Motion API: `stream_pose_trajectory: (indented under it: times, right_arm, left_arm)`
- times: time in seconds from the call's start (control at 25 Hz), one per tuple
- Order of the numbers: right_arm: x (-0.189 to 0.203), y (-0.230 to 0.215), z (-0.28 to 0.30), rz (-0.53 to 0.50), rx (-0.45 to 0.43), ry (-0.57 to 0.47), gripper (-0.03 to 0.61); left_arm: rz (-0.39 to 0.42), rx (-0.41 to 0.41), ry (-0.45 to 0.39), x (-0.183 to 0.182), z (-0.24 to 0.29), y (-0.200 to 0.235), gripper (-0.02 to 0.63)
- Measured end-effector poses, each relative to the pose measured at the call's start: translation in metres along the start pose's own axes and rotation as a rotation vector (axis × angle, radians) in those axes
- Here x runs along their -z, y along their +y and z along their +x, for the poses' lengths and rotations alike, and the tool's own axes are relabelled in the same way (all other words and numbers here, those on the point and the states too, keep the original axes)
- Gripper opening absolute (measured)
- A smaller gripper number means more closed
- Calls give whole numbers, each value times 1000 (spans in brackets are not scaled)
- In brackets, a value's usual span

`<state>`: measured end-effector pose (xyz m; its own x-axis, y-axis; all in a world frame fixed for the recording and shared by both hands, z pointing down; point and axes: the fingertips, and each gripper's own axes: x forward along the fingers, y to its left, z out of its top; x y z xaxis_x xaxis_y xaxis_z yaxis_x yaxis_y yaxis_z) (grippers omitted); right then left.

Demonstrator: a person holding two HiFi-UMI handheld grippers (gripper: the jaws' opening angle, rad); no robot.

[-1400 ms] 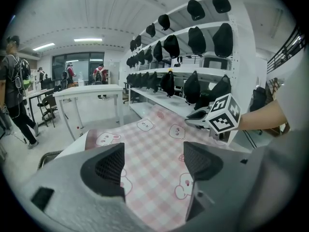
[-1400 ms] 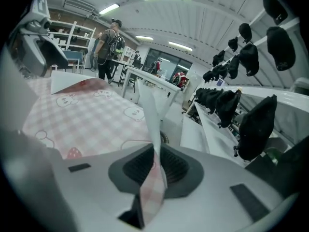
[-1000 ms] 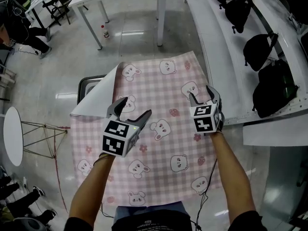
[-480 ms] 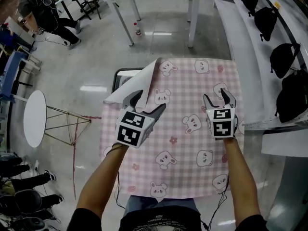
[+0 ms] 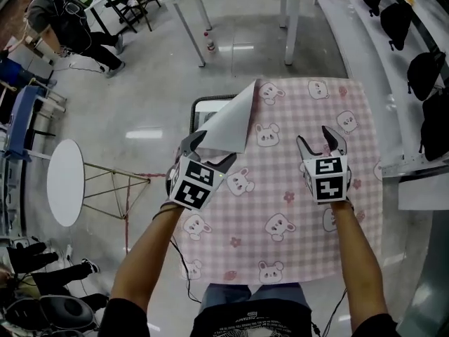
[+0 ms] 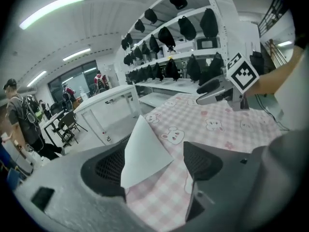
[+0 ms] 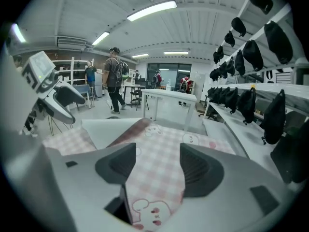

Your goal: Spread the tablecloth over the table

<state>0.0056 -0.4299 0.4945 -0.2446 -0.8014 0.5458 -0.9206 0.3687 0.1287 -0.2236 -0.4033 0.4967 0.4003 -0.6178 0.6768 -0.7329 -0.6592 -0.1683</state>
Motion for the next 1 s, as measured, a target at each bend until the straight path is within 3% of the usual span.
stream_pose_trajectory:
  times: [0.28,0.4,0.6,0.84,1.0]
  right_arm:
    - [1,65,-28,54,49,8,285]
    - [16,72,-22,76,65,18,284]
    - [47,75,-7,111,87,51,284]
    - [58,84,-5,134,126,80,281]
    - [69,85,-7,132,142,111,272]
  left_arm:
    - [294,55,86,62,-15,22,368]
    - [429,62,118,81,7,27,353]
    - [589,59,127,96,51,32,333]
    - [705,39,110,102,68,46,296]
    - [694,20,90,102,73,48,242]
